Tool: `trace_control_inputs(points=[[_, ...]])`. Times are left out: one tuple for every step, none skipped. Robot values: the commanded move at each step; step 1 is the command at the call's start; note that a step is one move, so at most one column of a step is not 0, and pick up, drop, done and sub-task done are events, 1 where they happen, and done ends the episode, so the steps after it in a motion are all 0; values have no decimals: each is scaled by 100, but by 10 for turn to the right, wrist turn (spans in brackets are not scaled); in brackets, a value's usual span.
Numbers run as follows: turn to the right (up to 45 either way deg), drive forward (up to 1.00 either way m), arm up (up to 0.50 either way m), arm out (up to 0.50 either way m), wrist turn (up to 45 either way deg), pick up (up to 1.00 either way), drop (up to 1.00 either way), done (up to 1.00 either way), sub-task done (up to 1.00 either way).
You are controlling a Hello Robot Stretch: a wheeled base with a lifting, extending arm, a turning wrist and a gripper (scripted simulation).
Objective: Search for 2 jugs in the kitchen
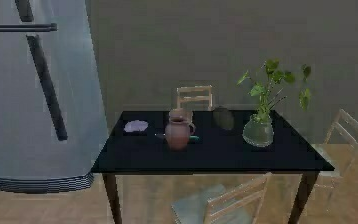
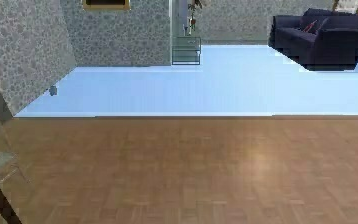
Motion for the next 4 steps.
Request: trace_control_inputs(points=[[450, 0, 0, 0, 0, 0, 0, 0, 0], [450, 0, 0, 0, 0, 0, 0, 0, 0], [450, 0, 0, 0, 0, 0, 0, 0, 0], [390, 0, 0, 0, 0, 0, 0, 0, 0]])
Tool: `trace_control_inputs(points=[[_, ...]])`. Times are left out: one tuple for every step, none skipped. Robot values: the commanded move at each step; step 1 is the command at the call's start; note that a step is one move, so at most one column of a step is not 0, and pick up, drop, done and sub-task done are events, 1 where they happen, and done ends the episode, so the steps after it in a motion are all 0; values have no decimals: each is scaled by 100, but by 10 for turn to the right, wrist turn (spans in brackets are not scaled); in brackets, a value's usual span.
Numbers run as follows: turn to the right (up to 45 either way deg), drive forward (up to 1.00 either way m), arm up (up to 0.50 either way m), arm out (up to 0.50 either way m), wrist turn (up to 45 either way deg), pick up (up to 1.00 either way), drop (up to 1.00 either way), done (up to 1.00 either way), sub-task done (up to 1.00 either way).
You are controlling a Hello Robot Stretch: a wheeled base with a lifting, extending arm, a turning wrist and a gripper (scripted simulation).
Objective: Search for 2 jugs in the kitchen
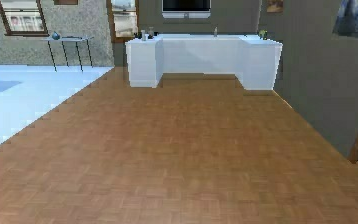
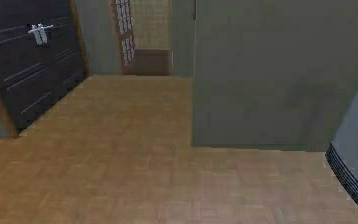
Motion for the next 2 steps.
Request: trace_control_inputs(points=[[0, 100, 0, 0, 0, 0, 0, 0, 0], [0, 100, 0, 0, 0, 0, 0, 0, 0]])
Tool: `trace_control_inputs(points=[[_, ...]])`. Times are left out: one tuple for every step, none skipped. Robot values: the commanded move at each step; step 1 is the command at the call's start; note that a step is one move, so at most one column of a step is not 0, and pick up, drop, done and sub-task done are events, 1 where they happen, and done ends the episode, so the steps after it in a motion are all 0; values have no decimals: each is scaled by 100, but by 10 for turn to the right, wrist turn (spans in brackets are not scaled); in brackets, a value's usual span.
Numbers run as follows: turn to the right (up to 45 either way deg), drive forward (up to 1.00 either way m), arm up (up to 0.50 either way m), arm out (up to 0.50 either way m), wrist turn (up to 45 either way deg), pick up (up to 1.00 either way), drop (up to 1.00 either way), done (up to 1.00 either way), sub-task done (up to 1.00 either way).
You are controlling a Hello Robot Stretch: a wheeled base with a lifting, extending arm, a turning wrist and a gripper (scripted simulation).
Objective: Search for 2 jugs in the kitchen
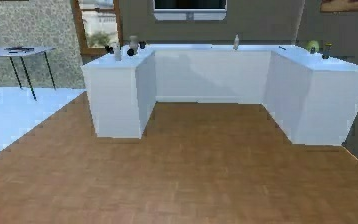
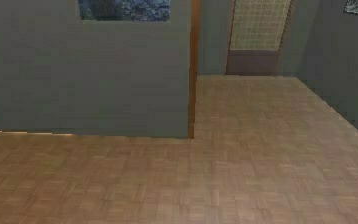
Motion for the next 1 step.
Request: trace_control_inputs(points=[[30, 0, 0, 0, 0, 0, 0, 0, 0]])
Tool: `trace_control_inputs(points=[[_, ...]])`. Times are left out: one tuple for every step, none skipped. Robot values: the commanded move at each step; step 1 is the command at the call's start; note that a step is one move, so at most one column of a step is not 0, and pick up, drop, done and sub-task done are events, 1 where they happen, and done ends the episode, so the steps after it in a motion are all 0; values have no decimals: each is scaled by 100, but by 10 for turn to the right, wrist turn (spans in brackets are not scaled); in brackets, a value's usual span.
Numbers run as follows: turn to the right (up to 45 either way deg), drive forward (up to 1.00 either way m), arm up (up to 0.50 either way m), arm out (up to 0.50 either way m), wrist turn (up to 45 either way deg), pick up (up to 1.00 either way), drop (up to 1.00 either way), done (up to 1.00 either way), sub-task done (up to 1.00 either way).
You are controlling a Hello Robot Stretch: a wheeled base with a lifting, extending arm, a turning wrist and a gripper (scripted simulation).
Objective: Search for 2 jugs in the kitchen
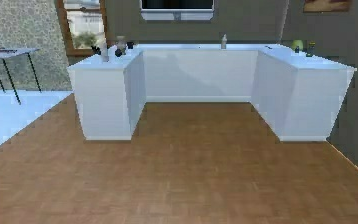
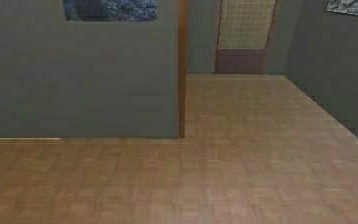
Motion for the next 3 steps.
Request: trace_control_inputs(points=[[0, 100, 0, 0, 0, 0, 0, 0, 0], [0, 100, 0, 0, 0, 0, 0, 0, 0], [0, 50, 0, 0, 0, 0, 0, 0, 0]])
